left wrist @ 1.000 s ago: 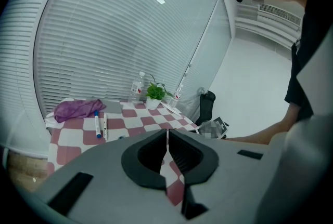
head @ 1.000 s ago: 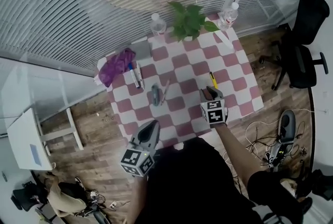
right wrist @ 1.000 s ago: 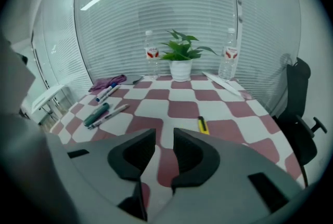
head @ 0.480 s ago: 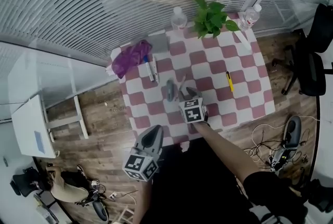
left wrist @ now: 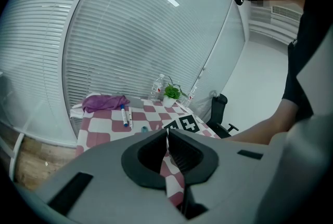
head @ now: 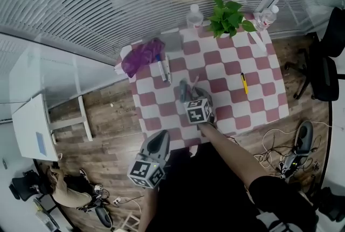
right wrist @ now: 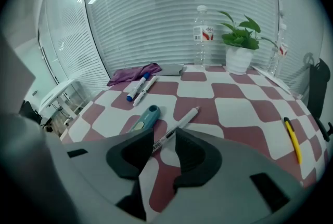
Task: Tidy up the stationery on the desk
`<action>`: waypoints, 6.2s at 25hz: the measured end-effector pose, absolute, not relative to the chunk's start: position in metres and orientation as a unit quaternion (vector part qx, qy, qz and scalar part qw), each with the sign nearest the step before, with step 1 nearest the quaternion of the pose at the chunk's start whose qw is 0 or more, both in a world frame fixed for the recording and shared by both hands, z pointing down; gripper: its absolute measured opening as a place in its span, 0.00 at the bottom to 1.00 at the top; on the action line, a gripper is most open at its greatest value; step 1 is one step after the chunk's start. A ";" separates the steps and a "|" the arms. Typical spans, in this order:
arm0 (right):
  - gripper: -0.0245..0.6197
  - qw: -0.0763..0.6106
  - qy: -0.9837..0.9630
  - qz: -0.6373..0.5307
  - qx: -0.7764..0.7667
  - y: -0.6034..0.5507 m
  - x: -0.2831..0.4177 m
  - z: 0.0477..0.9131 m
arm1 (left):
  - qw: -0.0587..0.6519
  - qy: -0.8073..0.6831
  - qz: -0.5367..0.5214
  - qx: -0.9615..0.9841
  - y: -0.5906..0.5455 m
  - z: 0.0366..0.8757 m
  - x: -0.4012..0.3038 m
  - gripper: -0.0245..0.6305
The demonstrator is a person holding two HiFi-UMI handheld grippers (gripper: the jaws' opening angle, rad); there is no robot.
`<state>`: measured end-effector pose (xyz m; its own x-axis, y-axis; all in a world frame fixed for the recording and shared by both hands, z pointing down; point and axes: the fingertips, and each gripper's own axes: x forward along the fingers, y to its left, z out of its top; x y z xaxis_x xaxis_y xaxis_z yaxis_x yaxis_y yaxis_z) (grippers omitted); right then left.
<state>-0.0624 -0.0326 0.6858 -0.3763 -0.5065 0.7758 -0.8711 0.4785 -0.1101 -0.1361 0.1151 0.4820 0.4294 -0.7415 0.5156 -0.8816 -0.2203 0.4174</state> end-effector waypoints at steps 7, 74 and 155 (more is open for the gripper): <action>0.21 0.369 -0.764 0.262 0.460 -0.030 -0.067 0.686 | 0.334 -0.515 0.105 0.782 0.119 0.478 -0.147 0.09; 0.13 0.321 -0.719 0.341 0.513 -0.003 0.020 0.671 | 0.313 -0.435 0.103 0.838 0.101 0.473 -0.140 0.09; 0.39 0.337 -0.749 0.303 0.484 -0.015 -0.108 0.697 | 0.334 -0.494 0.103 0.796 0.150 0.482 -0.253 0.09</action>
<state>-0.1082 -0.0152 0.6972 -0.3049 -0.5210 0.7973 -0.9287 0.3483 -0.1276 -0.2528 0.1503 0.4821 0.4904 -0.7178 0.4942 -0.8555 -0.2883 0.4302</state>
